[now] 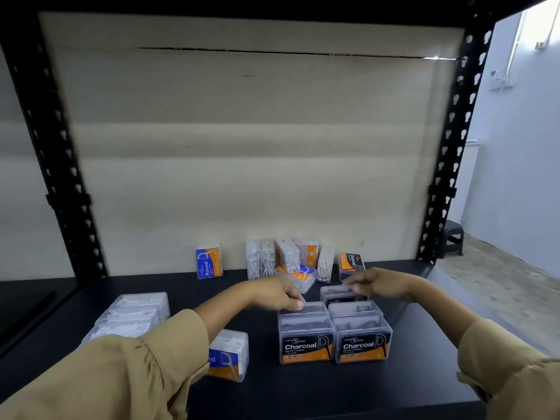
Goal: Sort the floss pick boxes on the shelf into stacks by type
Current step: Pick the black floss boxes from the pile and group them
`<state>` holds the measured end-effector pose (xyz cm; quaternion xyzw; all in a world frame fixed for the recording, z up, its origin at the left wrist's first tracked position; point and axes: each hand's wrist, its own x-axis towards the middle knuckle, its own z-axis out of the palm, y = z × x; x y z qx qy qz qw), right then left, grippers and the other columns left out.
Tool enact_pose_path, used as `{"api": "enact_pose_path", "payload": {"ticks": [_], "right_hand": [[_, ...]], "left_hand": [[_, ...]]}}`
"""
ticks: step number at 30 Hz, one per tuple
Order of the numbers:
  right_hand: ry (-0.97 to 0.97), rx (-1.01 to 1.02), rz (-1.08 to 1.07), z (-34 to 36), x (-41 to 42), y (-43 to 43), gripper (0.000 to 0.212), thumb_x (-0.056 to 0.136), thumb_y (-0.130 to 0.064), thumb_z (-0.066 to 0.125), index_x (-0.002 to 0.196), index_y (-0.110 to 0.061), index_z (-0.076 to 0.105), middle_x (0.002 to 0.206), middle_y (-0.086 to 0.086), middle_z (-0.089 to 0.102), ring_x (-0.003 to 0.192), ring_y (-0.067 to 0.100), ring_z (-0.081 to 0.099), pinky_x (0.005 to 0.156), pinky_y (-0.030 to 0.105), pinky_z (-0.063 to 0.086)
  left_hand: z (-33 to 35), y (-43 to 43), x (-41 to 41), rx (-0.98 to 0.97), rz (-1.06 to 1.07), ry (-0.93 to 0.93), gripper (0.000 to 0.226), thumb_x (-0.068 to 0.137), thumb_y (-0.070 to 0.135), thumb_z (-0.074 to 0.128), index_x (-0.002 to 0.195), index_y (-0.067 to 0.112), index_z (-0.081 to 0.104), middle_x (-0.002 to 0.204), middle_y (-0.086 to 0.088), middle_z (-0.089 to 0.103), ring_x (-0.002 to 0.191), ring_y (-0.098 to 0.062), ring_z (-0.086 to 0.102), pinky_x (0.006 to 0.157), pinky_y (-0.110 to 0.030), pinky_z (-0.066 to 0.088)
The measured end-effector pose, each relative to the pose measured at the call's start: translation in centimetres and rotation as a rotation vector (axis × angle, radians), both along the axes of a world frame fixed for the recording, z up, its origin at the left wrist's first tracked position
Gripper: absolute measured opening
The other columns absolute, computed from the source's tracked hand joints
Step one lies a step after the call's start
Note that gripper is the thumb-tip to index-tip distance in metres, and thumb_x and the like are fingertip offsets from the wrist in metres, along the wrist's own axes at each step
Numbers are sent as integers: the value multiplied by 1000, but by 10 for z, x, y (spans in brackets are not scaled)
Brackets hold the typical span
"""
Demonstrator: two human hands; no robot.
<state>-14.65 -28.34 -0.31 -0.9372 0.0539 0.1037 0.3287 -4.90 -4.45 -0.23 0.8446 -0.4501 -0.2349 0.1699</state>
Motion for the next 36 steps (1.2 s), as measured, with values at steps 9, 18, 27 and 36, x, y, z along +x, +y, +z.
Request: {"api": "enact_pose_path", "payload": {"ticks": [9,18,27,36], "right_hand": [[44,58,-15,-2,-7,-2,28,98,-16,45,123,-16,57,110,-13,56,115,9,48,101,23,32],[-7,142,-79,-7,-2,-10,29,96,-25,48,115,-11,65,114,0,65,107,12,57,93,20,42],[-333,-272,-422,-22,45,-32,11,82,-19,62,88,-19,53,99,7,49,87,25,57,76,30,44],[-91,-430,-467,-28,82,-17,87,70,-64,61,135,-15,29,136,15,37,124,36,43,99,47,42]], "left_hand": [[0,0,-3,2,14,10,31,95,25,51,122,15,63,124,-1,64,114,-18,59,103,-34,45],[4,-1,-1,-43,25,4,32,95,27,51,120,12,64,121,-3,65,106,-14,60,96,-27,45],[12,-26,38,-227,414,-399,47,91,21,46,135,31,36,124,-7,48,105,-25,56,86,-37,49],[7,-56,45,-148,586,-526,53,90,48,48,130,17,33,121,-14,58,107,-31,59,73,-34,41]]}}
